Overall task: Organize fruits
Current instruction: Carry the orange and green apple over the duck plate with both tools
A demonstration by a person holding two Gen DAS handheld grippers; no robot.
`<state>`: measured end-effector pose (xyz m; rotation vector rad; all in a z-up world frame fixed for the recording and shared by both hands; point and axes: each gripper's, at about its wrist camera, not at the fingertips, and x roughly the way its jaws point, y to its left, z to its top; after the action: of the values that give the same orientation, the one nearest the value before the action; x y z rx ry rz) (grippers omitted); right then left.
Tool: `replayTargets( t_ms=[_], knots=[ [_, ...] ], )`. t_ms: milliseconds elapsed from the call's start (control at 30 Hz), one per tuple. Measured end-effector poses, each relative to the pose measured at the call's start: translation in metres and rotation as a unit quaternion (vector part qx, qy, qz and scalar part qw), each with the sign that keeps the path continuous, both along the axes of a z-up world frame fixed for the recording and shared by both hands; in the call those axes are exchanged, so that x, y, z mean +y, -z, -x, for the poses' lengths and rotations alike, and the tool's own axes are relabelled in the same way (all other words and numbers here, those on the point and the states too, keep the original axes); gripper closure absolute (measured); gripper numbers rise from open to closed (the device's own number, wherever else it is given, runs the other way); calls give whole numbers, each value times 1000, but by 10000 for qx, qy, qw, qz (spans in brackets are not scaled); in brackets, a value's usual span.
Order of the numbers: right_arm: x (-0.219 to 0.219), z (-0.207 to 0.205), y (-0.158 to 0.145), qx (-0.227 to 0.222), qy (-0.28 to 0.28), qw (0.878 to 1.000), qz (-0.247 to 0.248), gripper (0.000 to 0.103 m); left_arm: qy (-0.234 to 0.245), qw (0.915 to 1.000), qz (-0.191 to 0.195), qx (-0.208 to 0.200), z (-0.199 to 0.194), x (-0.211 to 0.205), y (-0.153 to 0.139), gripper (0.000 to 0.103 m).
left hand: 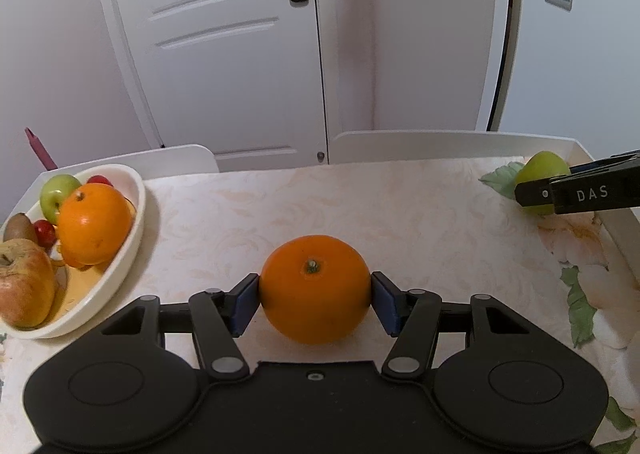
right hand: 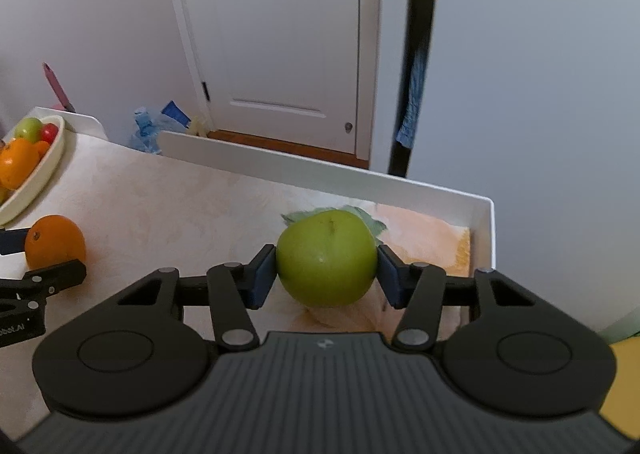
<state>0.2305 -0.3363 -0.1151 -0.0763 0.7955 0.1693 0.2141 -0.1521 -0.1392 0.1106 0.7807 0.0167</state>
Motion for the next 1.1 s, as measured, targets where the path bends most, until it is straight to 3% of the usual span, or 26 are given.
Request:
replayTargets(
  t_ms=[567, 1100],
  knots=[
    [80, 37, -62, -239, -543, 9975, -381, 35, -255, 9984, 226, -449, 42, 45, -57, 40],
    [200, 53, -100, -308, -709, 9953, -577, 35, -219, 9973, 271, -640, 55, 141, -109, 40]
  ],
)
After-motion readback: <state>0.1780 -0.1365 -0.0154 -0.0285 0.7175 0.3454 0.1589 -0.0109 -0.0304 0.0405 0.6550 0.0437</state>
